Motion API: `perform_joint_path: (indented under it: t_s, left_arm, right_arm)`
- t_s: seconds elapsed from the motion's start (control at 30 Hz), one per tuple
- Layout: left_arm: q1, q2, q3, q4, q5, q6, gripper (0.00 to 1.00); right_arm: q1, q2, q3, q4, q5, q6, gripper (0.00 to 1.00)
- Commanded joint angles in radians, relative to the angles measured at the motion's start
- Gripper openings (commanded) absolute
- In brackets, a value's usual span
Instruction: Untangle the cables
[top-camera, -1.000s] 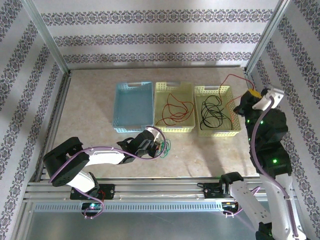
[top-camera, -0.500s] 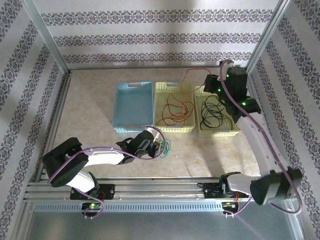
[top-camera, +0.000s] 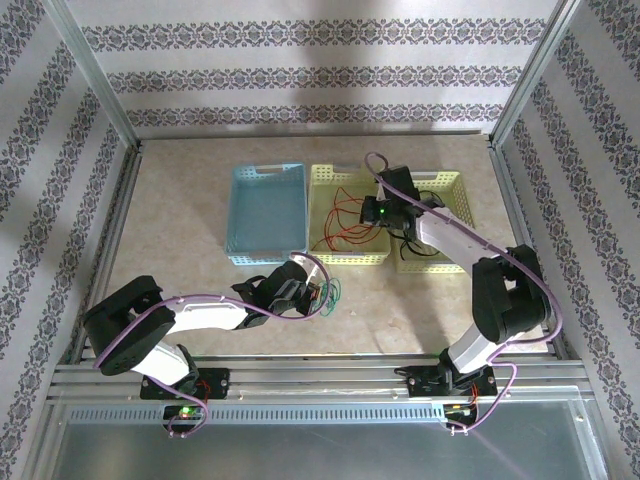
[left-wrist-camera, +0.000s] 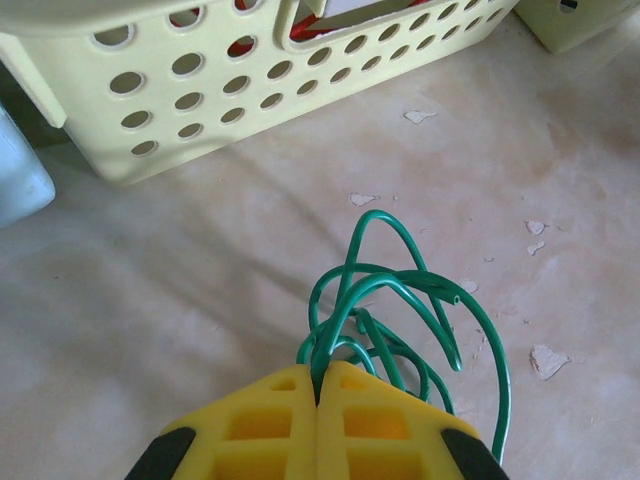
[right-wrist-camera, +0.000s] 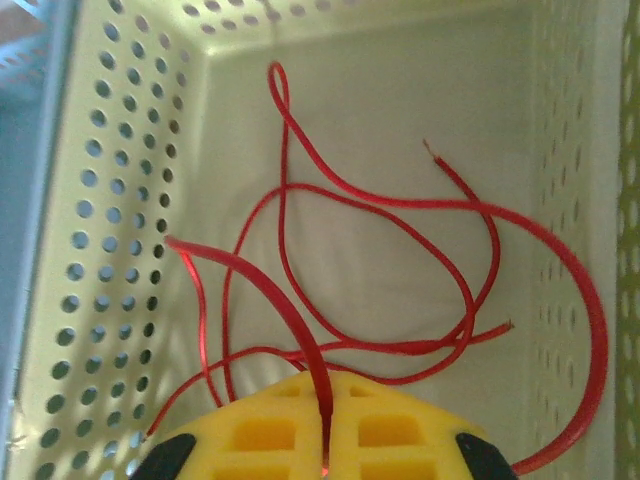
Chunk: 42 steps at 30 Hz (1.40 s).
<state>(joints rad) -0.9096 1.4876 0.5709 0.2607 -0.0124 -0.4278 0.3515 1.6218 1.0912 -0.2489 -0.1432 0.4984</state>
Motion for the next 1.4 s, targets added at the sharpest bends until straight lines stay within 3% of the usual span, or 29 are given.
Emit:
perform_joint_path:
  t_s: [0.0,0.1,0.17,0.4,0.57,0.73,0.83,1.37]
  left_arm:
    - [0.003,-0.019,-0.022,-0.067,-0.021,-0.003,0.0]
    - [0.003,-0.03,-0.031,-0.059,-0.017,-0.004,0.0]
    - [0.003,-0.037,-0.037,-0.05,-0.012,-0.002,0.0]
    - [0.003,-0.05,-0.043,-0.027,0.012,0.007,0.0]
    - [0.003,-0.053,-0.04,-0.019,0.025,0.017,0.0]
    - [0.003,-0.052,-0.037,-0.02,0.023,0.017,0.0]
    - [0.003,-0.051,-0.034,-0.021,0.022,0.017,0.0]
    - [0.003,-0.05,-0.022,-0.04,0.026,0.021,0.0]
  right_arm:
    - [0.001,-0.017,-0.008,0.033,0.046,0.027,0.22]
    - [0.016,-0.104,-0.036,0.025,0.137,-0.005,0.47]
    - [0.029,-0.188,-0.061,0.011,0.183,-0.037,0.53]
    - [0.145,-0.424,-0.215,-0.085,0.159,-0.143,0.54]
    - [0.289,-0.483,-0.352,-0.114,-0.071,-0.184,0.52]
    - [0.387,-0.427,-0.419,-0.115,-0.159,-0.181,0.47]
    - [0.395,-0.356,-0.411,-0.107,-0.222,-0.194,0.44]
    - [0.396,-0.158,-0.331,-0.022,-0.255,-0.228,0.39]
